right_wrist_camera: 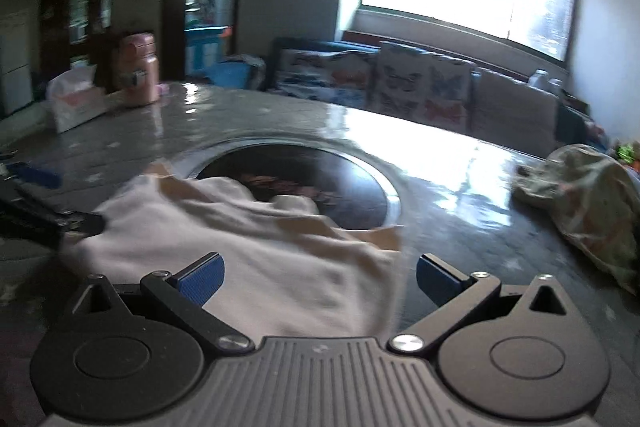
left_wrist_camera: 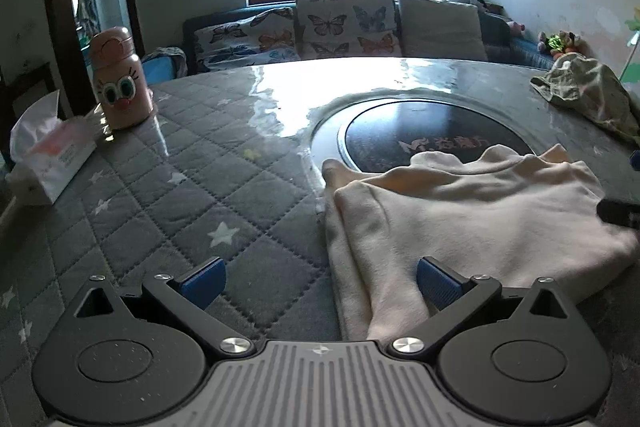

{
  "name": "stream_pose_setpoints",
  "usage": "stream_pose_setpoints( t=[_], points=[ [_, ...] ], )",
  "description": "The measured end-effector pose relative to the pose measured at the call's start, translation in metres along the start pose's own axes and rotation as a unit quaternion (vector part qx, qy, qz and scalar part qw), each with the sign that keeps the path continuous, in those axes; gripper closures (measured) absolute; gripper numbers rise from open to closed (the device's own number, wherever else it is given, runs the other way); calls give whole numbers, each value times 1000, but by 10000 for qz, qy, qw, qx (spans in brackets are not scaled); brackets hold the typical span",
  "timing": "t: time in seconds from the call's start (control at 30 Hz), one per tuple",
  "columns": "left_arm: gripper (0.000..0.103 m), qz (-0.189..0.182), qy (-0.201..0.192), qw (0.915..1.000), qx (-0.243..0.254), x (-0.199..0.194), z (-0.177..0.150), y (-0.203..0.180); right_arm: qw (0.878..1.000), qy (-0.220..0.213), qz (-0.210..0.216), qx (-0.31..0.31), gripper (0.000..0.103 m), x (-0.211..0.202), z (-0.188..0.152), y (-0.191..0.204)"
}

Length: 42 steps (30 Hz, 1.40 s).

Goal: Fold clothes

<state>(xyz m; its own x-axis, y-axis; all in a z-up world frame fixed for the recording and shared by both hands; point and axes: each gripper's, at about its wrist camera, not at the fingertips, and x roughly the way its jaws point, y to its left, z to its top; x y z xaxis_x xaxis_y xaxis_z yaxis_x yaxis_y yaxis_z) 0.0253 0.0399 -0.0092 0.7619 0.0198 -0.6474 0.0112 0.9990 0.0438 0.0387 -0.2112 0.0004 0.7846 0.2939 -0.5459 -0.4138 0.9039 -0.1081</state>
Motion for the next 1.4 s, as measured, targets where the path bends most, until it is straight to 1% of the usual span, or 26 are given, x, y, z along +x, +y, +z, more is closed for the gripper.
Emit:
stream_pose_setpoints(
  t=[0.13, 0.27, 0.4, 0.5, 0.63, 0.83, 0.97, 1.03, 1.1, 1.17, 1.23, 1.3, 1.37, 1.4],
  points=[
    [0, 52, 16, 10000, 36, -1, -2, 0, 9993, 67, 170, -320, 0, 5, -2, 23],
    [0, 50, 53, 10000, 11, -1, -4, 1, 9979, 301, 136, -549, 0, 13, -11, 37],
    [0, 33, 107, 9999, -43, -1, -4, 2, 9984, 205, 114, -519, 0, 7, -6, 37],
    [0, 40, 123, 9999, -43, -1, -2, 1, 9983, 116, 255, -515, 0, 5, 0, 43],
    [0, 53, 178, 9998, -85, 0, 0, 1, 9961, 294, 306, -769, 0, 19, -4, 55],
    [0, 10, 216, 9995, -240, 1, 7, 3, 9973, 233, 460, -531, 0, 13, 2, 44],
    [0, -85, 215, 9992, -337, 2, 9, 2, 9977, 310, 579, -193, 0, 14, 4, 28],
    [1, -133, 233, 9989, -373, 3, 10, 2, 9978, 345, 567, -78, 0, 15, 4, 21],
    [5, -196, 260, 9985, -430, 4, 10, 3, 9979, 356, 534, 66, 1, 14, 3, 12],
    [13, -292, 301, 9977, -529, 6, 11, 4, 9979, 357, 500, 216, 5, 14, 4, 3],
    [18, -388, 343, 9967, -628, 7, 12, 6, 9975, 364, 470, 388, 8, 15, 4, -7],
    [21, -475, 368, 9957, -709, 8, 13, 7, 9966, 378, 440, 593, 9, 16, 5, -17],
    [26, -535, 363, 9953, -721, 7, 14, 7, 9954, 409, 417, 761, 12, 18, 4, -26],
    [26, -559, 354, 9951, -732, 6, 14, 7, 9947, 430, 405, 847, 12, 19, 4, -30]
  ],
)
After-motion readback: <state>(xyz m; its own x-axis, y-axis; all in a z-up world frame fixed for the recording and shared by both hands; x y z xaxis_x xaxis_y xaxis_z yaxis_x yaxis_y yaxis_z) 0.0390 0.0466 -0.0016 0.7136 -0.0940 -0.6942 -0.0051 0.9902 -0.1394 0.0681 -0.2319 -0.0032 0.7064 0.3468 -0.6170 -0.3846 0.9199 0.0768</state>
